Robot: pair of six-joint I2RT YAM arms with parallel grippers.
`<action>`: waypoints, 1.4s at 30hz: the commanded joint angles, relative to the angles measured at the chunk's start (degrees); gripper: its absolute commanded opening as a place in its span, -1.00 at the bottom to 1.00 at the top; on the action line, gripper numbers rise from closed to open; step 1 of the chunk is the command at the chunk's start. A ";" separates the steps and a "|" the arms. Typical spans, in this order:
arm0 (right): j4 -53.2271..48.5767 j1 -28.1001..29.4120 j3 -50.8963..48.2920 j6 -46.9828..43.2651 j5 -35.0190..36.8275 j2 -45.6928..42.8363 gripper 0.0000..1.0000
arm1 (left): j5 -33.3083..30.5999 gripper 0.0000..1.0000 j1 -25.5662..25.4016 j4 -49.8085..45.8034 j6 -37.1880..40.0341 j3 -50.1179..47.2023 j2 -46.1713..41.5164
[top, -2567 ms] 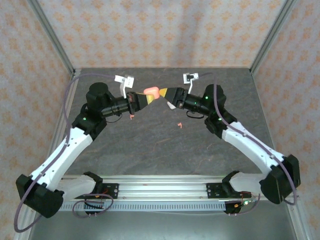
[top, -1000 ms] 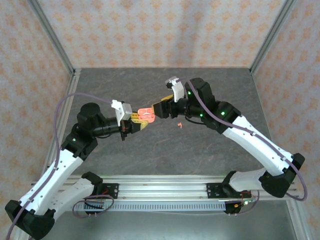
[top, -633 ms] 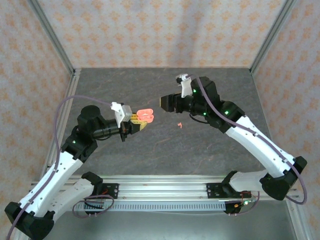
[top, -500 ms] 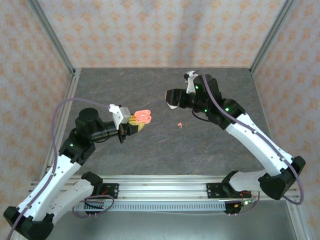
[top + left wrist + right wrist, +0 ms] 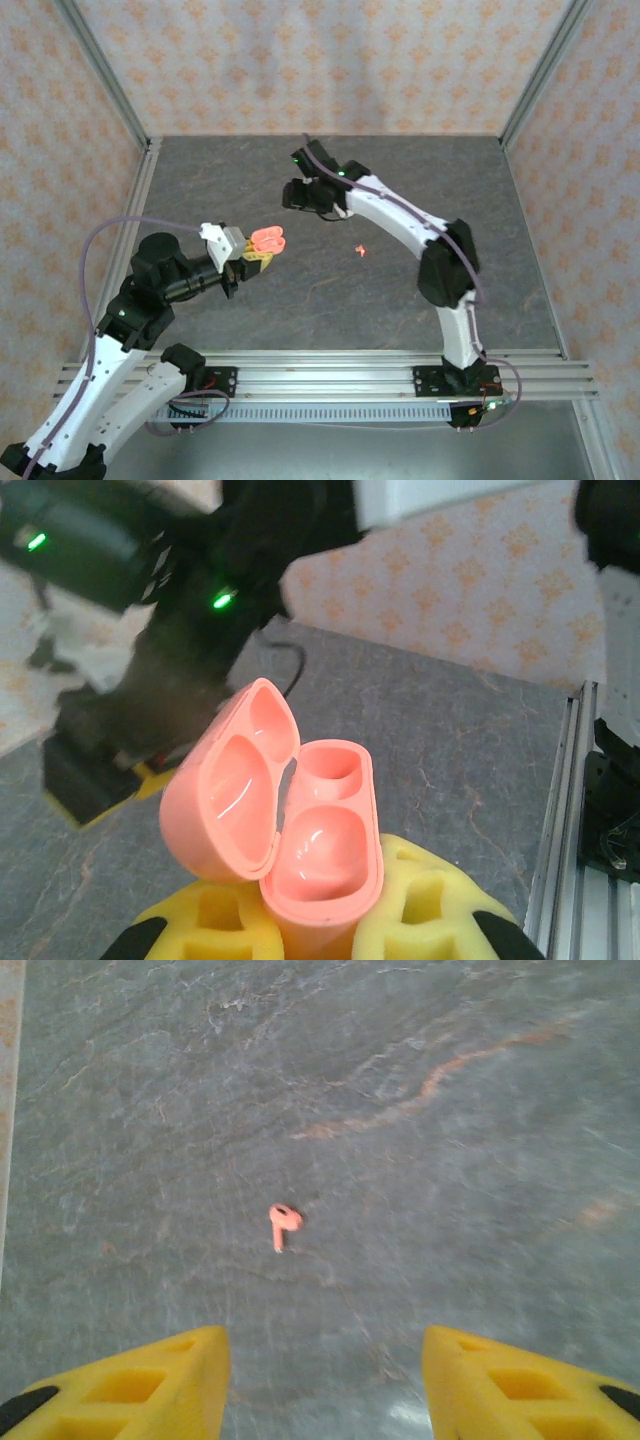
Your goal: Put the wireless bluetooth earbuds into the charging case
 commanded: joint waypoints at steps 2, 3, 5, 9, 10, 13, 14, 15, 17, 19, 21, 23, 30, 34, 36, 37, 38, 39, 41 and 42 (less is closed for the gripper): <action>-10.87 2.76 16.45 1.99 3.06 13.05 0.08 | -1.33 -1.00 0.57 -1.75 0.99 0.53 -1.25; -13.23 3.36 21.42 2.56 3.89 16.64 0.08 | -1.37 -1.00 0.55 -1.76 0.80 0.41 -1.49; -16.64 4.22 29.39 3.67 5.28 22.54 0.08 | -1.33 -1.00 0.57 -1.78 0.39 -0.03 -1.92; -16.09 5.51 34.68 5.72 8.99 28.13 0.08 | -1.33 -1.00 0.57 -0.78 -0.90 -1.75 -3.20; -14.90 5.61 33.91 6.52 9.74 28.43 0.09 | -1.25 -1.00 0.61 -0.46 -1.18 -2.28 -3.58; -10.92 5.91 31.33 7.94 9.98 28.46 0.13 | -1.08 -1.00 0.57 -0.17 -1.67 -3.32 -4.39; -10.04 6.12 31.01 8.01 10.11 28.67 0.14 | -1.08 -1.00 0.57 -0.17 -1.68 -3.58 -4.57; -9.28 6.36 31.07 7.82 10.09 29.03 0.16 | -1.09 -1.00 0.59 -0.25 -1.62 -3.80 -4.70; -8.29 6.66 31.40 7.64 10.00 29.80 0.17 | -0.89 -1.00 0.56 -0.32 -1.46 -4.10 -4.90; -7.61 7.06 31.78 7.50 10.28 30.57 0.18 | -0.84 -1.00 0.58 -0.52 -1.11 -4.18 -4.97; -6.81 7.35 31.76 7.17 10.82 31.23 0.18 | -0.71 -1.00 0.57 -0.91 -0.83 -4.15 -4.97; -5.99 7.51 31.76 7.15 11.19 32.06 0.18 | -0.63 -1.00 0.57 -1.16 -0.50 -4.04 -4.97; -2.34 7.90 31.14 8.51 11.76 34.20 0.14 | -0.53 -1.00 0.57 -2.50 -0.01 -3.94 -5.45; -2.93 7.99 31.00 8.10 12.60 34.42 0.08 | -1.06 -1.00 0.56 -3.68 0.08 -3.90 -6.41; -3.82 7.97 30.94 7.39 13.10 34.35 0.08 | -1.31 -1.00 0.57 -3.78 0.03 -4.07 -6.87; -4.28 7.95 30.91 7.06 13.27 34.44 0.08 | -1.33 -1.00 0.57 -3.77 -0.07 -4.08 -7.07; -4.81 7.99 30.83 6.82 13.43 34.40 0.08 | -1.46 -1.00 0.57 -3.92 -0.14 -4.21 -7.16; -5.23 7.99 30.67 6.58 13.41 34.41 0.08 | -1.48 -1.00 0.57 -3.87 -0.23 -4.23 -7.24; -6.22 7.99 30.26 6.33 13.26 34.36 0.07 | -1.50 -1.00 0.54 -3.69 -0.49 -4.24 -7.30; -6.83 7.99 30.01 6.16 13.19 34.35 0.07 | -1.51 -1.00 0.57 -3.41 -0.69 -4.36 -7.42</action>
